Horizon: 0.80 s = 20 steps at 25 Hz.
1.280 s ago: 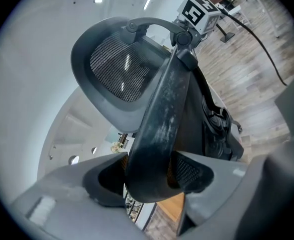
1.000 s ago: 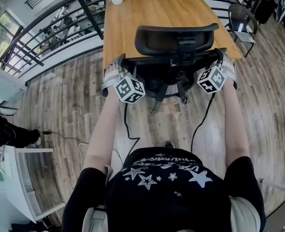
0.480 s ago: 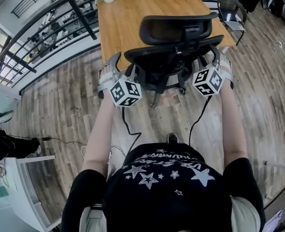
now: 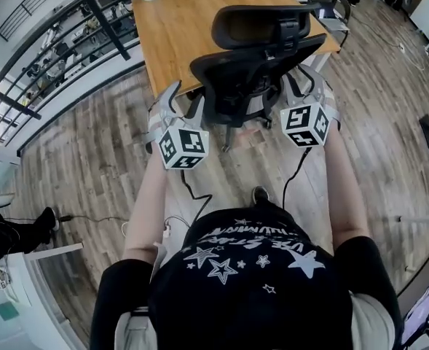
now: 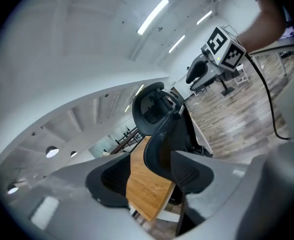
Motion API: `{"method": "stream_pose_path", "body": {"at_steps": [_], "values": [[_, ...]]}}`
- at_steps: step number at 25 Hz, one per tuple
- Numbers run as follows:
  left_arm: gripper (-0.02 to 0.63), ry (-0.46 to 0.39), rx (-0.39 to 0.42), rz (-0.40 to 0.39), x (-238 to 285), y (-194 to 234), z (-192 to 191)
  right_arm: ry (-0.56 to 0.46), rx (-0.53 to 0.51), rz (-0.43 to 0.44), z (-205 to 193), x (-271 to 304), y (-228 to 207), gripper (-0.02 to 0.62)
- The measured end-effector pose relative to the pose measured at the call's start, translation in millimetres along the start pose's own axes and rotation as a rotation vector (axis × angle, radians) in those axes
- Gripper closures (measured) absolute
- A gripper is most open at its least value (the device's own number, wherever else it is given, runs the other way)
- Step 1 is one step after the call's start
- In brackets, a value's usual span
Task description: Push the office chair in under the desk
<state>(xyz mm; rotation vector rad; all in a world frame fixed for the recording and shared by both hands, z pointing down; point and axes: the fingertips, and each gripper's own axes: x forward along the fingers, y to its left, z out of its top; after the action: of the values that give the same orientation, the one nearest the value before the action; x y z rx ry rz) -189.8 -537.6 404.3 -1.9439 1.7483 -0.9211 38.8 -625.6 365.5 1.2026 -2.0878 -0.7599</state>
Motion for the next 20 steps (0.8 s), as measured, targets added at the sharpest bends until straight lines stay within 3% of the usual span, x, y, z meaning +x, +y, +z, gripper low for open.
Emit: {"method": "stream_pose_path", "body": {"at_steps": [6,9,13,20], "values": [[0.427,-0.085,0.002,-0.013,-42,4,-2,-0.002,0.090,-0.029,23,-40,33,0.519],[0.489,-0.138,-0.029,-0.014,-63,3,-3,0.013,0.155,-0.070,25,-65,53,0.592],[0.567,-0.158,-0.046,-0.042,-77,-8,-18,0.028,0.166,-0.115,29,-99,82,0.592],[0.586,-0.145,-0.111,-0.057,-97,-20,-36,-0.021,0.234,-0.111,43,-130,108,0.594]]}}
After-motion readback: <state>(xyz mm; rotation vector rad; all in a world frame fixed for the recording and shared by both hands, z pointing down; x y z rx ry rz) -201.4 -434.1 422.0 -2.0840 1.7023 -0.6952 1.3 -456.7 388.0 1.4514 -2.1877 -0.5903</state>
